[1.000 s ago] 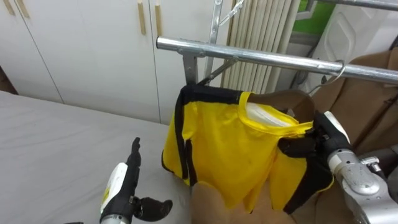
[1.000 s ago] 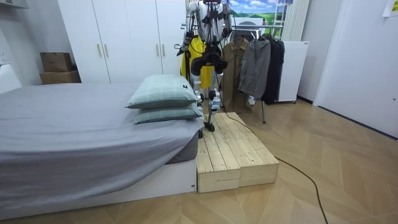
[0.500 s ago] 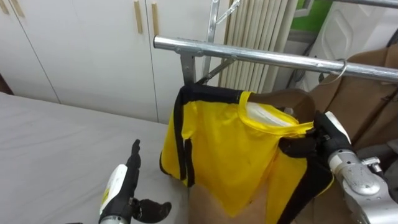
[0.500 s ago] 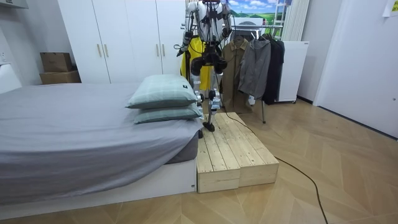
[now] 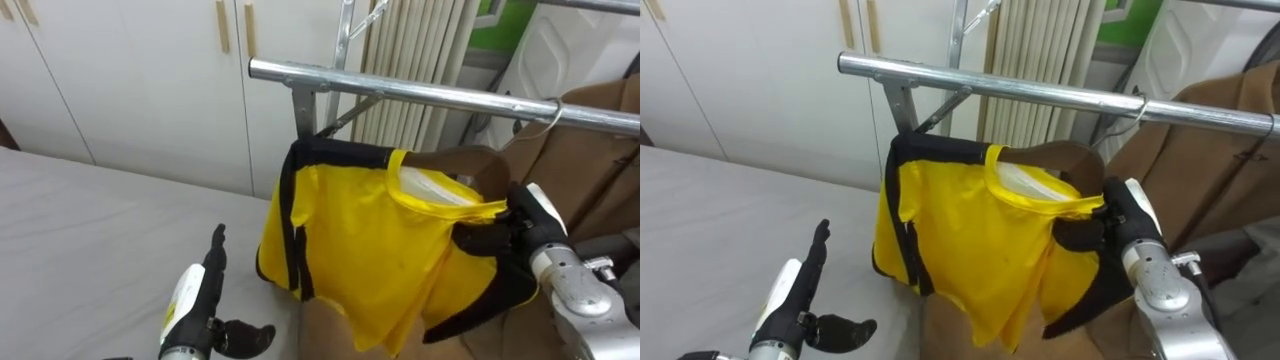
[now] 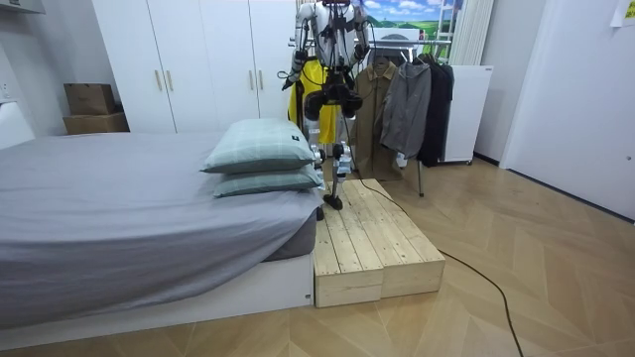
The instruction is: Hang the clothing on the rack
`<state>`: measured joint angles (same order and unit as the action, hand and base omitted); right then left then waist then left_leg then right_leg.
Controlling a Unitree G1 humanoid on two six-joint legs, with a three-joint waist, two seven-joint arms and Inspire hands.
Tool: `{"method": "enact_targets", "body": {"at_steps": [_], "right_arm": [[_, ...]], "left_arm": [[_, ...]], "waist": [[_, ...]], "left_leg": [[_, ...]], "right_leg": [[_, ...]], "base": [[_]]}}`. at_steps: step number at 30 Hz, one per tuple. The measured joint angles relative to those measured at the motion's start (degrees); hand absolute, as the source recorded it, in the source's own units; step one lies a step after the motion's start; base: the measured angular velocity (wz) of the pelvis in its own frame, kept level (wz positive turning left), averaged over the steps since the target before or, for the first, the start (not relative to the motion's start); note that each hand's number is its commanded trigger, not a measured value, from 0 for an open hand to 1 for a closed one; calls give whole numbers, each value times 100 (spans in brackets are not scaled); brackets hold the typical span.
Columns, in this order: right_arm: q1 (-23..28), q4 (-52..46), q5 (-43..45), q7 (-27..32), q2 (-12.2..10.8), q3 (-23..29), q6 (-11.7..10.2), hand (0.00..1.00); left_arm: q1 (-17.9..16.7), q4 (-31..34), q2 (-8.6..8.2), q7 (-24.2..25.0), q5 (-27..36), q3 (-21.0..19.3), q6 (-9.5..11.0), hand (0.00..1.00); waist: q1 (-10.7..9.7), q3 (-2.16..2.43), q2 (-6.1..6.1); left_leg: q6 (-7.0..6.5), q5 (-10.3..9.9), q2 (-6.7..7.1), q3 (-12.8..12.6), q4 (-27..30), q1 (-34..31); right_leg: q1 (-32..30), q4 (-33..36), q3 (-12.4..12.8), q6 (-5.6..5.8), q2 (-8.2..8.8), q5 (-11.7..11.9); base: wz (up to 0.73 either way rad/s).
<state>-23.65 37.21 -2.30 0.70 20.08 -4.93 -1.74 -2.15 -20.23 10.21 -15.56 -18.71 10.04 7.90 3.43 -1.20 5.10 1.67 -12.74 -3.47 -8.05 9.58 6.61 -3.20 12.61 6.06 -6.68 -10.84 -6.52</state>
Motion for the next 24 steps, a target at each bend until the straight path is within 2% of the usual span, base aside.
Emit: {"method": "enact_targets", "body": {"at_steps": [4,5,6,7,8,9,13,21,24], "right_arm": [[0,13,-7,1,0,0,0,100],[0,16,-7,1,0,0,0,91],[0,17,-13,2,0,0,0,63],[0,17,-15,3,0,0,0,45],[1,20,-19,5,0,-1,0,3],[1,29,-48,21,0,-1,0,0],[3,32,-243,145,0,0,4,0],[4,71,-306,234,-1,0,5,0],[6,78,-412,240,-1,-1,8,0]], "left_arm": [[1,4,3,6,-1,0,-1,0],[1,4,4,6,-1,0,-1,0],[1,4,6,6,-1,0,-1,0],[1,4,11,10,-1,0,-1,0],[1,5,15,16,0,0,-1,0],[1,7,28,36,2,0,-1,0],[11,11,94,97,3,0,-7,0],[11,148,149,137,-4,-8,-40,0],[11,149,149,158,-3,-21,-69,0]], "waist": [[-2,-1,40],[-1,-1,44],[-5,-2,54],[-4,-4,64],[-5,-5,69],[-11,-7,80],[-22,-23,117],[-25,-23,115],[-41,-23,115]], "left_leg": [[0,0,-2,-3,0,0],[0,0,-2,-3,0,0],[0,0,-4,-11,-1,0],[0,0,-7,-33,-1,0],[0,0,-9,-53,-1,1],[0,0,-13,-101,-1,4],[0,0,-21,-138,-8,5],[0,0,-23,-155,-8,23],[0,0,-30,-247,-8,25]], "right_leg": [[5,0,0,0,-1,0],[7,1,0,0,-2,0],[15,2,-7,-2,-1,1],[15,3,-10,-4,-1,3],[16,3,-10,-5,-1,3],[17,3,-15,-4,0,2],[16,-8,-65,39,5,-23],[35,-15,-76,24,5,-14],[34,-12,-129,24,16,-14]], "base": [[0],[0],[0],[0],[0],[0],[2],[0],[0]]}}
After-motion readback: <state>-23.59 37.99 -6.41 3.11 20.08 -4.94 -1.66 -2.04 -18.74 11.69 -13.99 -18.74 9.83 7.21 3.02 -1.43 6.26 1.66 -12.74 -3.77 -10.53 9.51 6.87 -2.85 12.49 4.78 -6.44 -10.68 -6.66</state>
